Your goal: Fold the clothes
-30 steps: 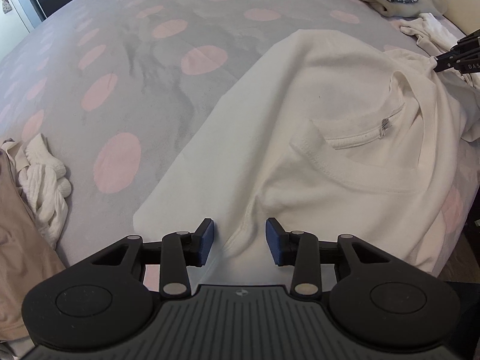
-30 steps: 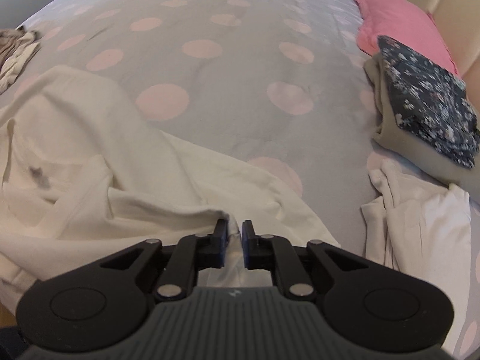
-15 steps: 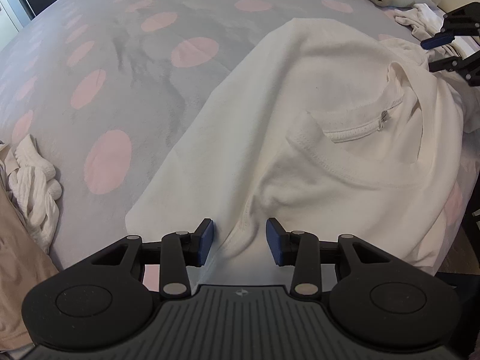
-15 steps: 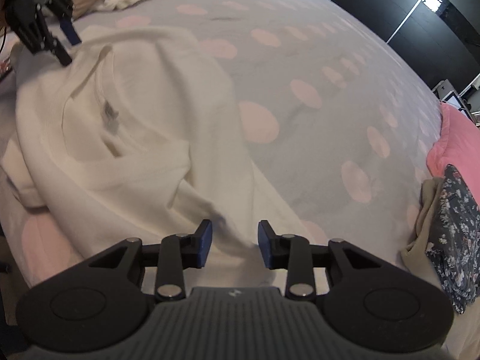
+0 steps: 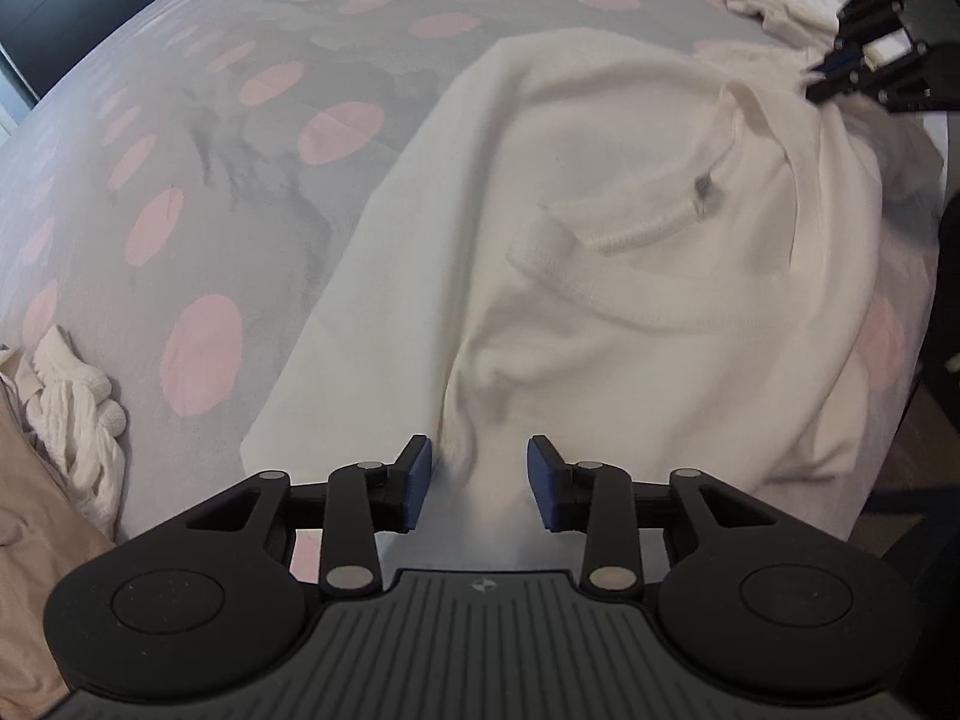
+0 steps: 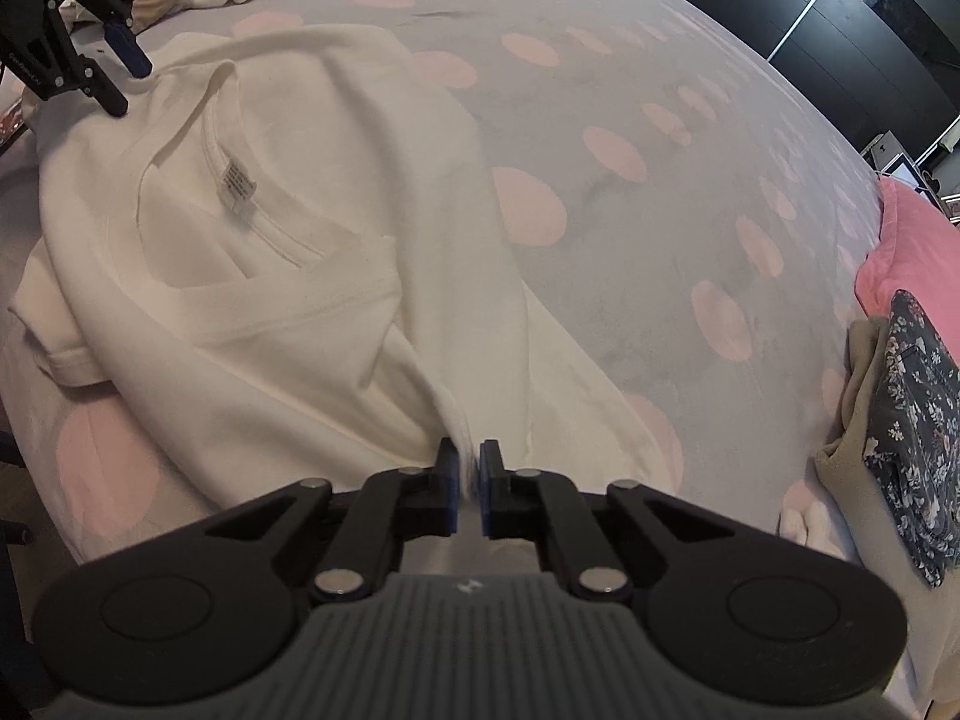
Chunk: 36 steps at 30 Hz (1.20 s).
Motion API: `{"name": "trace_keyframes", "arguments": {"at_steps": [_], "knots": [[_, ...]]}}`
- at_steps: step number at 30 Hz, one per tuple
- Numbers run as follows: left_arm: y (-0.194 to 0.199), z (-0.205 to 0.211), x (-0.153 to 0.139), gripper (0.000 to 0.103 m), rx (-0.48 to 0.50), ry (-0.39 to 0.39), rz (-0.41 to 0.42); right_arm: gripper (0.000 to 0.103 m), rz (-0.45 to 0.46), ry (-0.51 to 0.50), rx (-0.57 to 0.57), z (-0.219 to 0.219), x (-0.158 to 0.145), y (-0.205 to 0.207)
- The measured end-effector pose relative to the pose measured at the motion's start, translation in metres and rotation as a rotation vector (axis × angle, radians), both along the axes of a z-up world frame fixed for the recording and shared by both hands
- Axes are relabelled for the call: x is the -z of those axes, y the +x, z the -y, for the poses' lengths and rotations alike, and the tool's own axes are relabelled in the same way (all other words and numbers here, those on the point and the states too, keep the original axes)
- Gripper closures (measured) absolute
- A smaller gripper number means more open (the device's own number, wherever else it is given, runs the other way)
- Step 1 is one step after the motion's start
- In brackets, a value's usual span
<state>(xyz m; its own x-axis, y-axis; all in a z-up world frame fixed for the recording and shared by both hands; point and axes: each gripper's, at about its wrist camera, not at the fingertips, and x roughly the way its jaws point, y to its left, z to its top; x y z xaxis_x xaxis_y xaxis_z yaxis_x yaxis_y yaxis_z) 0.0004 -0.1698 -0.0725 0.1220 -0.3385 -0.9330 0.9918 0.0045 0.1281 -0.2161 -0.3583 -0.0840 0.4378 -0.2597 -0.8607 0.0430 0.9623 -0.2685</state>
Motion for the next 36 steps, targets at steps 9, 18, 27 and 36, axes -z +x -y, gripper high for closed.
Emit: {"name": "trace_keyframes", "arguments": {"at_steps": [9, 18, 27, 36], "knots": [[-0.001, -0.001, 0.011, 0.071, -0.01, 0.101, -0.014, 0.096, -0.008, -0.021, -0.002, -0.004, 0.001, 0.001], [0.006, 0.014, 0.009, 0.071, -0.006, -0.026, -0.066, 0.096, -0.011, -0.034, -0.007, -0.007, 0.003, -0.002], [-0.009, 0.022, 0.018, 0.085, 0.003, -0.029, -0.034, 0.085, 0.026, -0.015, 0.026, -0.005, -0.005, -0.008], [-0.002, 0.015, -0.012, 0.1, -0.156, -0.124, 0.004, 0.098, 0.079, 0.004, 0.07, -0.002, -0.017, -0.018]]}}
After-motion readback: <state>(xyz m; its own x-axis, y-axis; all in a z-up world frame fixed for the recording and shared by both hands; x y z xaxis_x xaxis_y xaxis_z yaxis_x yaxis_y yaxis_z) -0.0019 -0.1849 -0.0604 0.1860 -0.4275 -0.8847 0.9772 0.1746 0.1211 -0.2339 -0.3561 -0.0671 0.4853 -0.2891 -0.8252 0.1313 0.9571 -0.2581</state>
